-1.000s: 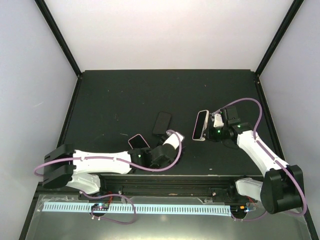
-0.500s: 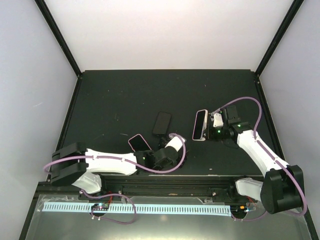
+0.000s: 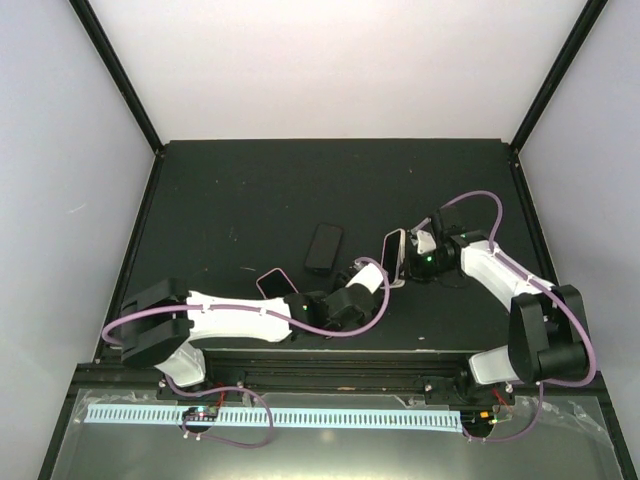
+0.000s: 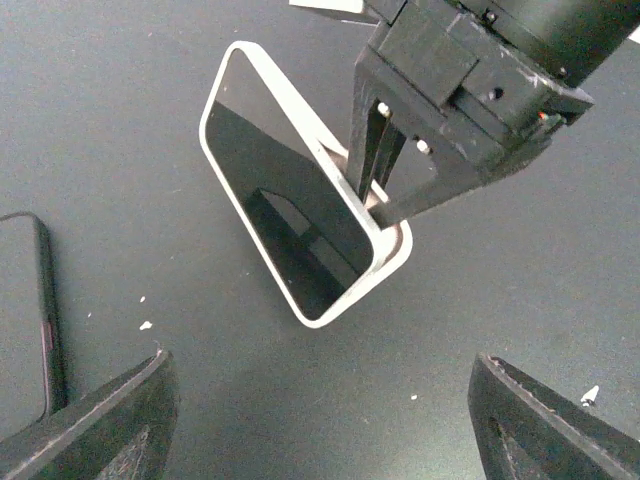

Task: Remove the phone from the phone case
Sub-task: Remove the phone case from the phone.

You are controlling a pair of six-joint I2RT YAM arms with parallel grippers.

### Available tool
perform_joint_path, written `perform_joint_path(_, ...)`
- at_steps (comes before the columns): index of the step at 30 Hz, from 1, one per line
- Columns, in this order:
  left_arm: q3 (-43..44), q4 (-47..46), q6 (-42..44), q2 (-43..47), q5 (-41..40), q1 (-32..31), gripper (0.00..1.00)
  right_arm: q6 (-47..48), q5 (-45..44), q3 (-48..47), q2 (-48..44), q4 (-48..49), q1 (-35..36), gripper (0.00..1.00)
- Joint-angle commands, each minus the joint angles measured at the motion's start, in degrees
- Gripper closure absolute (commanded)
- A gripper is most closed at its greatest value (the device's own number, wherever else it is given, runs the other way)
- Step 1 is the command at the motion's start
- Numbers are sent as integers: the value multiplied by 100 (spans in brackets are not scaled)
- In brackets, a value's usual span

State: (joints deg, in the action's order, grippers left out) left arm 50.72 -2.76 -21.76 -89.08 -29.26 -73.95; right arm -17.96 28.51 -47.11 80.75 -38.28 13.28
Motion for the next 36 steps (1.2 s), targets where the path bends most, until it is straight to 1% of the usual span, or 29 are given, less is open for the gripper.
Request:
perform_joint_path(1, 485, 309, -198, -291, 236, 91, 21, 56, 229, -73, -65, 263, 216, 99)
perform_joint_path(3, 550, 366, -79, -329, 352, 106, 24, 63, 121, -202, -3, 188, 365, 99)
perform_joint_path(6, 436, 189, 65, -346, 369, 101, 25, 12, -25, -179, 186, 342, 493, 99)
perform_joint_path(10, 73, -394, 236, -447, 212, 163, 19, 90, 21, -246, 596, 473, 500, 99)
perform_joint_path(12, 147, -395, 305, -603, 351, 292, 18, 128, 215, -264, 792, 517, 500, 99)
perform_joint_path(15, 225, -588, 644, -822, 569, 371, 20, 89, 275, -250, 997, 584, 514, 99)
perform_joint_path(17, 338, -564, 711, -979, 490, 385, 22, 97, 290, -298, 1083, 560, 509, 99)
perform_joint_path(19, 430, -471, 577, -1083, 317, 434, 23, 106, 400, -352, 1118, 501, 512, 99)
perform_joint_path(22, 392, -614, 471, -1179, 138, 526, 24, 92, 515, -345, 1055, 487, 510, 99)
perform_joint_path(25, 430, -781, 573, -1399, 228, 672, 24, 65, 581, -326, 970, 476, 516, 99)
perform_joint_path(30, 580, -912, 633, -1677, 193, 744, 25, 96, 661, -317, 846, 398, 509, 99)
perform_joint_path(32, 734, -771, 638, -1821, 58, 751, 27, 107, 719, -308, 818, 356, 509, 99)
perform_joint_path(36, 811, -621, 546, -1929, -263, 802, 37, 245, 715, -312, 659, 202, 503, 99)
